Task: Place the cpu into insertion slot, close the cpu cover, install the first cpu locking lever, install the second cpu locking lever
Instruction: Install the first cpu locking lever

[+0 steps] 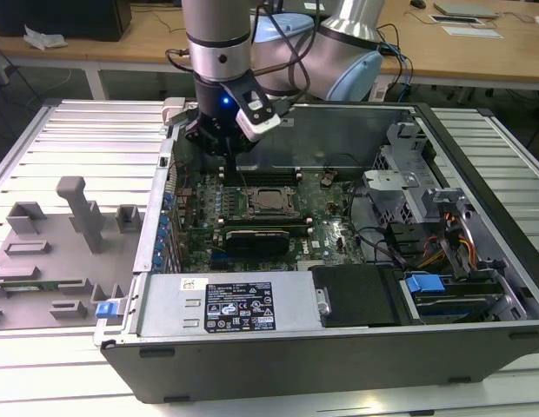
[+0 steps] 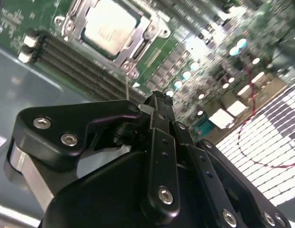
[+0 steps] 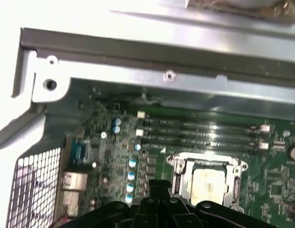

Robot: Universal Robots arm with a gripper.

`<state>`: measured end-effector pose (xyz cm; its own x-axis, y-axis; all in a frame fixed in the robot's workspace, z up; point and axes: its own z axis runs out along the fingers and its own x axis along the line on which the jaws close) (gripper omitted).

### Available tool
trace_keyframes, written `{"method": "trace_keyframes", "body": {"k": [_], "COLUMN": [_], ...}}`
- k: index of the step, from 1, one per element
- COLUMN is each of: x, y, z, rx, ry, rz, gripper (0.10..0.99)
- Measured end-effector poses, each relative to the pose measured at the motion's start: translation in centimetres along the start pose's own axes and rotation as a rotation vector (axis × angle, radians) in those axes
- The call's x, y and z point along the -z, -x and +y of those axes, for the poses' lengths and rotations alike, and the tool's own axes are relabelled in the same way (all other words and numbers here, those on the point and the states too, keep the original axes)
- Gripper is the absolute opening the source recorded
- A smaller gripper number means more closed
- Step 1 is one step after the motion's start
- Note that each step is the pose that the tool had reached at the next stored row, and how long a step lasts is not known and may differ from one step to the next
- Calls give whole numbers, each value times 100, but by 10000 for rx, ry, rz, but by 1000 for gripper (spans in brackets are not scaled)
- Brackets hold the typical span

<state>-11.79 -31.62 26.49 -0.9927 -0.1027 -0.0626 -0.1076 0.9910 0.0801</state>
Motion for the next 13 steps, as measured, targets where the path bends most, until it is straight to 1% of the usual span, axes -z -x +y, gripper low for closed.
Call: {"method": "trace_keyframes", "body": {"k": [4, 6, 7, 8, 11, 12, 13], "x": [1, 1, -1, -7, -46, -50, -52], "y": [-24, -36, -50, -60, -68, -61, -52], "z": [4, 5, 7, 8, 5, 5, 4], "rx": [-20, -22, -28, -33, -44, -46, -46], "ry": [451, 603, 724, 805, 985, 1014, 1022], "rz": [-132, -178, -211, -225, -244, -249, -249], "gripper": [106, 106, 106, 106, 106, 106, 106]}}
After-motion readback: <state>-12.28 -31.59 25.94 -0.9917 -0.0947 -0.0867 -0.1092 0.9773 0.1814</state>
